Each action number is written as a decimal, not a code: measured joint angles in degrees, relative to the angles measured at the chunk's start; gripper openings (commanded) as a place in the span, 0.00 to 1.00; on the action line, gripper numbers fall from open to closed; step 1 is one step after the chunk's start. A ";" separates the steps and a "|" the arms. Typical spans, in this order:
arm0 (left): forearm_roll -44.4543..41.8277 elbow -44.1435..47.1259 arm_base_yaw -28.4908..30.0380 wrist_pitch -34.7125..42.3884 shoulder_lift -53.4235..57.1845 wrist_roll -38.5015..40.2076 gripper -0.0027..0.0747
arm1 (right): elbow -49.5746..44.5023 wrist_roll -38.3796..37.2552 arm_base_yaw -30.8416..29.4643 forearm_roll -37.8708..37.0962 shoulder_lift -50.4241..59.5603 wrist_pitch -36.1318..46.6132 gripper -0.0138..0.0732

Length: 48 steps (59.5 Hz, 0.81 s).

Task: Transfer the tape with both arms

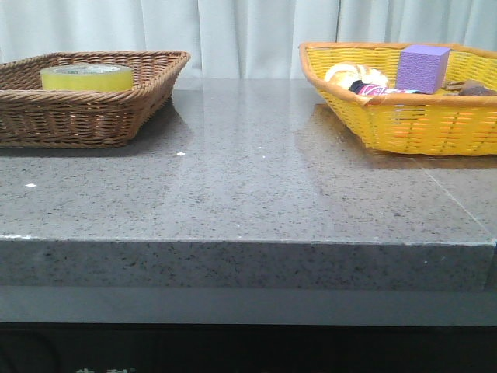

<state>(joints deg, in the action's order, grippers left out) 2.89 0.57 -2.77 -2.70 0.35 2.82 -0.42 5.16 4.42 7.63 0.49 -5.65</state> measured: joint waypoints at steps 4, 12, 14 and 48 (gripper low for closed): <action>0.00 0.00 0.00 0.00 0.00 0.00 0.01 | -0.95 0.00 0.00 0.00 0.04 0.36 0.08; 0.00 0.00 0.00 0.00 0.00 0.00 0.01 | -1.21 0.00 0.00 0.00 0.13 1.12 0.08; 0.00 0.00 0.00 0.00 0.00 0.00 0.01 | -1.21 0.00 0.00 0.00 0.13 1.12 0.08; 0.00 0.00 0.00 0.00 0.00 0.00 0.01 | -1.21 -1.64 0.00 -0.59 0.13 6.60 0.08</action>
<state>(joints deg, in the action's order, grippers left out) 2.89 0.57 -2.77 -2.70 0.35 2.82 -1.62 3.52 4.42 7.03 0.62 0.95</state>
